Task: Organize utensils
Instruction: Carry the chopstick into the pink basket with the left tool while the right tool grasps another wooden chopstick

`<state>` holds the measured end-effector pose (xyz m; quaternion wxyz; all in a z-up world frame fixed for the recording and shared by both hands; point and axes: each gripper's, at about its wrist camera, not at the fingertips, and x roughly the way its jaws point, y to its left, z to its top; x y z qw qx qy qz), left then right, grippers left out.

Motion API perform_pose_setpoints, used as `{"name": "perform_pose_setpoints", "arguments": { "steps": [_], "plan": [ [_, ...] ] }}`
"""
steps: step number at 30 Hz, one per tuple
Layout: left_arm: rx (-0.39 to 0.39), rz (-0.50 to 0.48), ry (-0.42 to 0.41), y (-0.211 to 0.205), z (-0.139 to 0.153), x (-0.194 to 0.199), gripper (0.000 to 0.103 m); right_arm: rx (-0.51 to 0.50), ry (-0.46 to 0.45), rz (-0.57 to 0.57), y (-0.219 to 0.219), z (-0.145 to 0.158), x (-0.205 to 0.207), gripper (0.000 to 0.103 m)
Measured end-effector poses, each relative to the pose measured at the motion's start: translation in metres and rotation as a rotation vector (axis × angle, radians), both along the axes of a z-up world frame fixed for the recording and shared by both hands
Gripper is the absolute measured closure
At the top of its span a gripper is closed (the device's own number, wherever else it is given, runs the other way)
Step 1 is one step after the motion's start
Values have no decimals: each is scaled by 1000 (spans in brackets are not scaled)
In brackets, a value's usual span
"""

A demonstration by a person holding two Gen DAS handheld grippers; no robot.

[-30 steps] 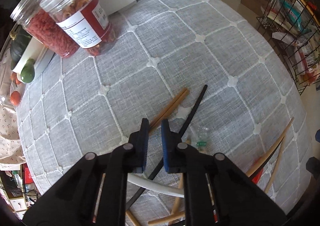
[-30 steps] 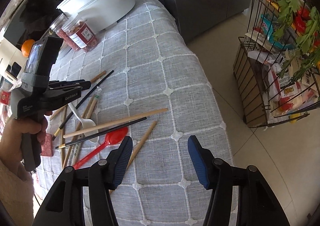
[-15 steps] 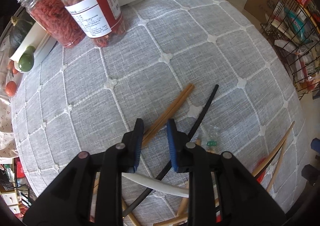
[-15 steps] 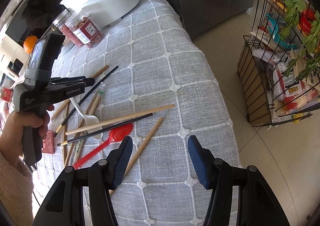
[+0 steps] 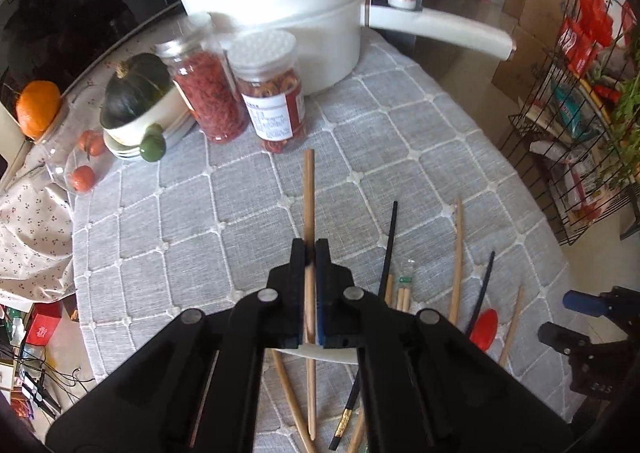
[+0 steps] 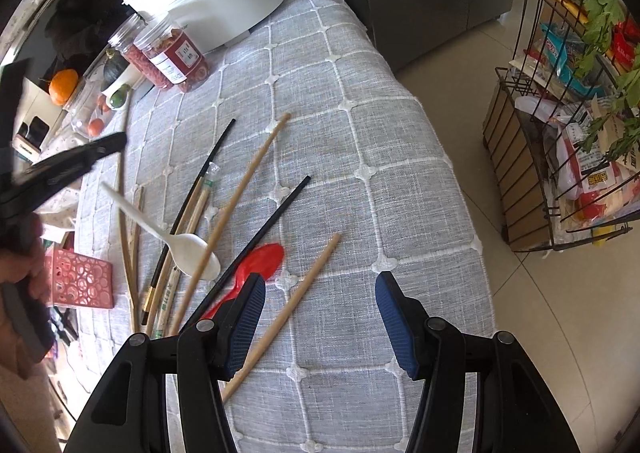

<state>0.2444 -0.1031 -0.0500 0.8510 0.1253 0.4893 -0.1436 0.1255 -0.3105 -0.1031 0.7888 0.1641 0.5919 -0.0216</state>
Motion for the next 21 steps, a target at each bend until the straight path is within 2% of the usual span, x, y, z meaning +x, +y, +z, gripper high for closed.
{"name": "perform_pose_setpoints", "arguments": {
  "steps": [5, 11, 17, 21],
  "plan": [
    [-101, 21, -115, 11, 40, -34, 98, -7, 1, 5, 5, -3, 2, 47],
    [-192, 25, -220, 26, 75, -93, 98, -11, 15, -4, 7, -11, 8, 57],
    [-260, 30, -249, 50, 85, -134, 98, -8, 71, -20, 13, -30, 15, 69],
    [-299, 51, -259, 67, 78, -154, 98, -25, 109, -10, 25, -42, 19, 75]
  ]
}}
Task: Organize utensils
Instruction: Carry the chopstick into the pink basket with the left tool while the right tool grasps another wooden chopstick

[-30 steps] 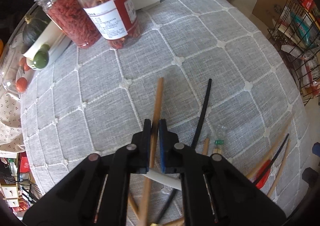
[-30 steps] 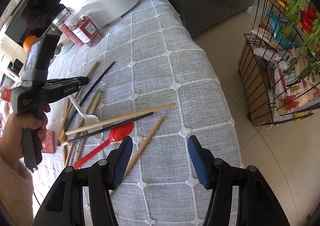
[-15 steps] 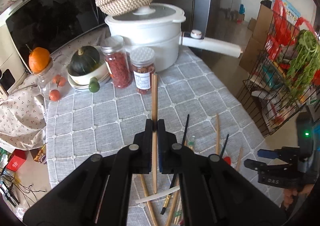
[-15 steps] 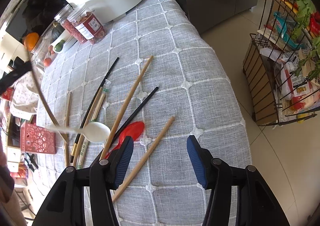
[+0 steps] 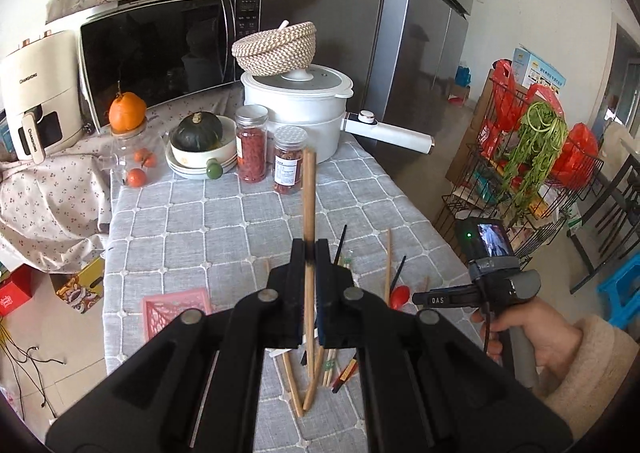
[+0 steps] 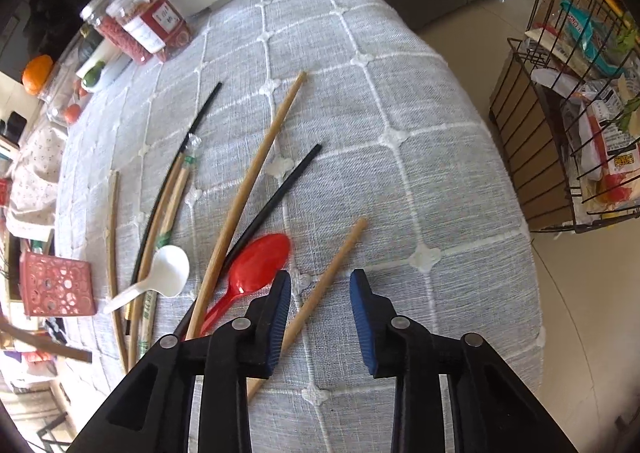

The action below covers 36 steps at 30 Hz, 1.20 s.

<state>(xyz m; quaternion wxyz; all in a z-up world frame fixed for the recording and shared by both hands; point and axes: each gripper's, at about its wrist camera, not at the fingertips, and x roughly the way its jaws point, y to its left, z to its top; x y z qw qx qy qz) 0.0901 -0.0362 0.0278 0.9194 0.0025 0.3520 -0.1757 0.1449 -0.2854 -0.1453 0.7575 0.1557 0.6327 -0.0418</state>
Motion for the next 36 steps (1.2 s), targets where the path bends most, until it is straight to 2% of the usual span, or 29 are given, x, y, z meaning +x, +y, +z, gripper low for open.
{"name": "perform_pose_setpoints", "arguments": {
  "steps": [5, 9, 15, 19, 27, 34, 36],
  "plan": [
    [-37, 32, 11, 20, -14, -12, 98, -127, 8, 28, 15, 0, 1, 87],
    [-51, 47, -10, 35, -13, -19, 98, -113, 4, 9, 14, 0, 1, 97],
    [-107, 81, -46, 61, -3, -25, 98, -73, -44, 3, 15, 11, -5, 97],
    [-156, 117, -106, 79, 10, -34, 98, -45, -145, 32, 27, 44, -14, 97],
    [-201, 208, -246, 104, 31, -47, 98, 8, -368, 128, 70, 112, -47, 97],
    [-169, 277, -331, 114, 27, -42, 98, 8, -568, 205, 107, 162, -68, 97],
    [-161, 295, -320, 117, 19, -34, 98, 3, -609, 221, 116, 169, -70, 97]
  ]
}}
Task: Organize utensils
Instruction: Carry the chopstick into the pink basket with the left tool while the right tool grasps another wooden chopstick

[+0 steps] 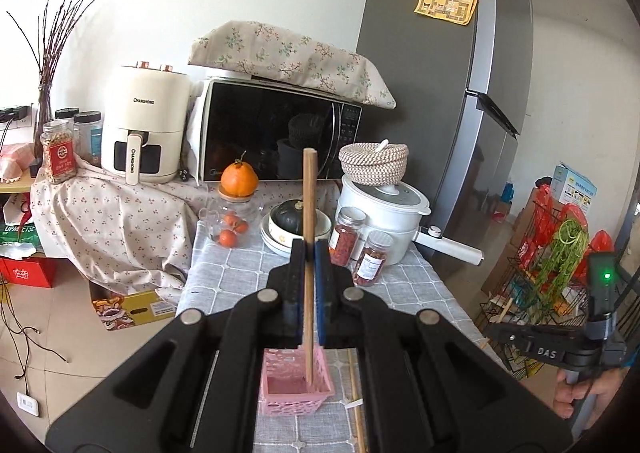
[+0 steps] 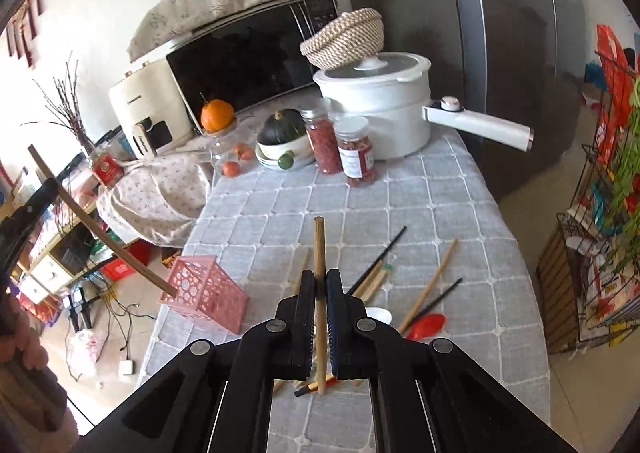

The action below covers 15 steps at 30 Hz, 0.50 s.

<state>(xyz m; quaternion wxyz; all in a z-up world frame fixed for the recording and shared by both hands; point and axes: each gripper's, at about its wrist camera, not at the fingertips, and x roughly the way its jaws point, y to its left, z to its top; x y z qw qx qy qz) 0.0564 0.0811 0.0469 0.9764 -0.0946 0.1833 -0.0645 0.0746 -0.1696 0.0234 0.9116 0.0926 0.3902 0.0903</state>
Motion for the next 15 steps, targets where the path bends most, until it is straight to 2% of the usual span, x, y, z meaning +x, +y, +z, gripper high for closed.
{"name": "perform_pose_setpoints", "arguments": {
  "steps": [7, 15],
  "plan": [
    [-41, 30, 110, 16, -38, 36, 98, 27, -80, 39, 21, 14, 0, 97],
    [-11, 29, 208, 16, -67, 63, 98, 75, -144, 90, 40, 36, -4, 98]
  ]
}}
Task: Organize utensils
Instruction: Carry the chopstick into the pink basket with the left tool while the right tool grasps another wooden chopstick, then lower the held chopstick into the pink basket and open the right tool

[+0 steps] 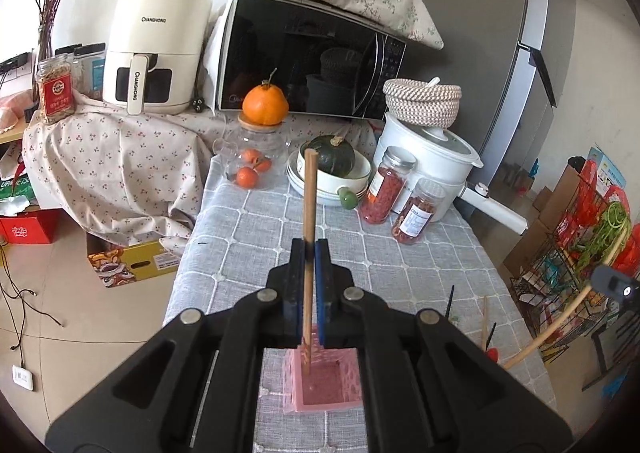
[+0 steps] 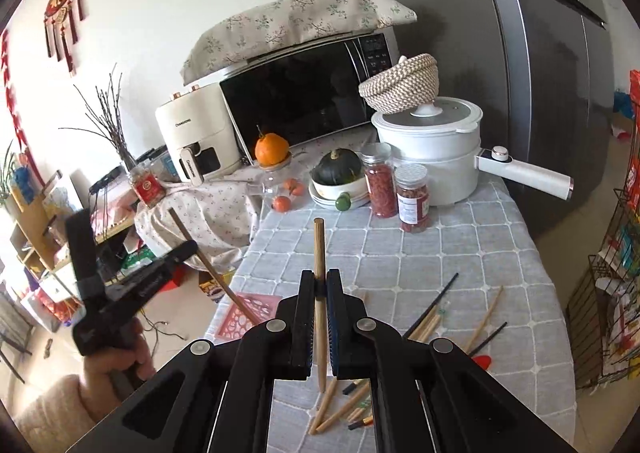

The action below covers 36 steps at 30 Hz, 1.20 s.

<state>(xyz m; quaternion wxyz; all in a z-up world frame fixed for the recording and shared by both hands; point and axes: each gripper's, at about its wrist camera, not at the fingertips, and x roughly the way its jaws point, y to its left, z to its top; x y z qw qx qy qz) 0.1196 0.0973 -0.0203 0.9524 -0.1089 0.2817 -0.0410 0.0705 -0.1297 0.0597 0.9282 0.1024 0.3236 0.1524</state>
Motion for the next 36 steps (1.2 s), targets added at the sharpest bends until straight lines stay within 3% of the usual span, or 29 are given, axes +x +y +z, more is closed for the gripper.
{"name": "perform_pose_setpoints", "arguments": {
  "steps": [4, 6, 8, 10, 17, 21, 30, 36],
  "plan": [
    [-9, 2, 38, 1, -5, 6, 97, 42, -44, 17, 8, 16, -3, 97],
    [-17, -7, 46, 0, -1, 5, 88, 67, -66, 26, 13, 24, -3, 97],
    [-12, -11, 37, 0, 5, 1, 66, 94, -88, 36, 18, 30, -3, 97],
    [9, -3, 29, 2, 12, -5, 55, 114, -106, 44, 24, 35, -1, 97],
    [44, 34, 87, 20, 12, -19, 34, 142, -142, 34, 44, 31, 14, 97],
    [80, 47, 132, 28, 2, -24, 28, 134, -125, 25, 52, 19, 28, 97],
    [92, 8, 214, 20, -17, -28, 24, 96, 52, 11, 62, -34, 63, 97],
    [114, -6, 228, 10, -21, -31, 23, 87, 60, 33, 65, -43, 67, 96]
  ]
}}
